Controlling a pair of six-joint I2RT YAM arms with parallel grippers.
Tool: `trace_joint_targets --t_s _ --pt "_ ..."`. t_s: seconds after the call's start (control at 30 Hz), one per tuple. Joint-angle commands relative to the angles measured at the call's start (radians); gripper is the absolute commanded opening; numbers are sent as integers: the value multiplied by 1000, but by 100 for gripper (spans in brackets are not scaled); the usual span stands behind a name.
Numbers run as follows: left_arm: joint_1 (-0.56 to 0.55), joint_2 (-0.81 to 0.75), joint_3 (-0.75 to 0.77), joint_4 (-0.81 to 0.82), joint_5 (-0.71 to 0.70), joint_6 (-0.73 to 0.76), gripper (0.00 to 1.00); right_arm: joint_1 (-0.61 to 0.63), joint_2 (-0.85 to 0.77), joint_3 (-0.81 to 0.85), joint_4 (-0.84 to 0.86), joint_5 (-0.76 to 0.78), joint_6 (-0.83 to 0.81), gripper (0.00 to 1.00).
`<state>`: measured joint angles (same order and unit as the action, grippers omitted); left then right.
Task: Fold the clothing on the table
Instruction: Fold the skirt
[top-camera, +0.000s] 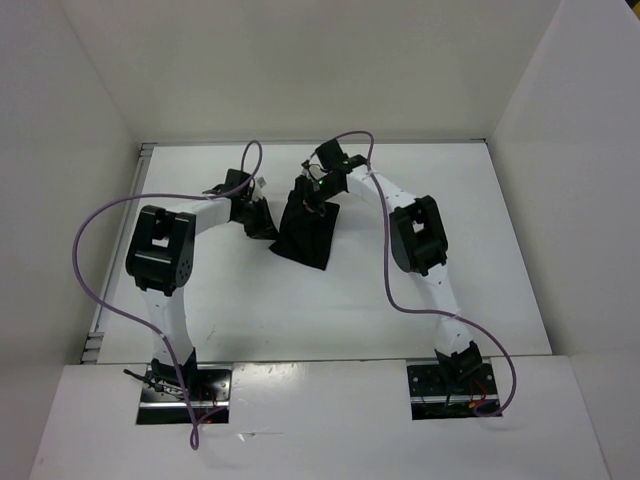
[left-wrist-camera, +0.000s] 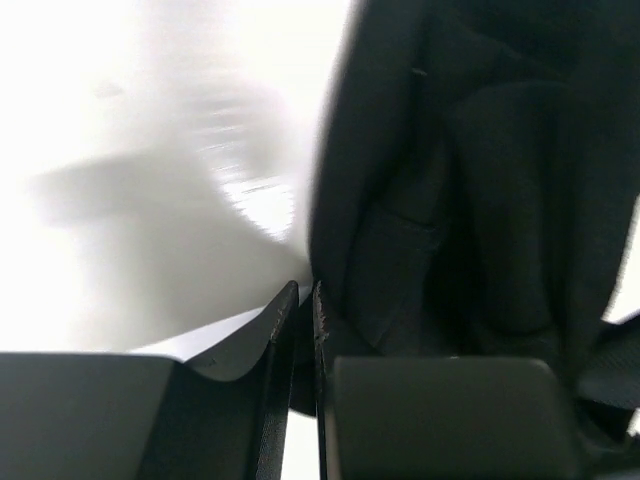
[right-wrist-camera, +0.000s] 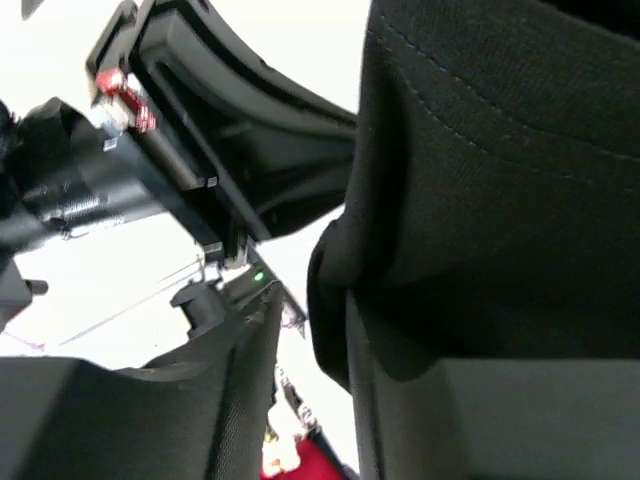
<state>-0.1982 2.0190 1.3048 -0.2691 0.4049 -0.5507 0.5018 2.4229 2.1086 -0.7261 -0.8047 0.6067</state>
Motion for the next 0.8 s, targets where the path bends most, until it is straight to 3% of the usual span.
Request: trace_joint_targets --t_s 0.0,0.03,0.07,0.1,0.2,0.27,0.4,0.47,0.67,0.77 --pt "43 -80 0 -64 -98 23 17 12 -53 22 62 -120 34 38" --pt "65 -123 1 -82 -127 23 17 12 -71 13 107 -140 56 51" --pt "65 -149 1 -94 -167 23 19 3 -90 -2 126 -158 65 54" --pt "65 -201 20 -135 -283 23 21 3 -123 -2 138 -169 65 54" --pt "56 -302 59 -174 -397 57 23 -40 -183 -64 201 -238 90 54" --pt "45 -356 77 -185 -365 67 24 -63 -206 -120 238 -281 128 54" --pt "26 -384 100 -133 -91 71 24 -97 -284 -160 232 -218 117 54" --pt "17 -393 109 -119 -77 61 24 -117 -295 -202 327 -237 166 54" --pt "17 -384 120 -119 -95 61 24 -56 -124 -41 154 -194 88 51" --pt "17 -404 111 -119 -42 61 24 -43 -113 -25 113 -84 76 50"
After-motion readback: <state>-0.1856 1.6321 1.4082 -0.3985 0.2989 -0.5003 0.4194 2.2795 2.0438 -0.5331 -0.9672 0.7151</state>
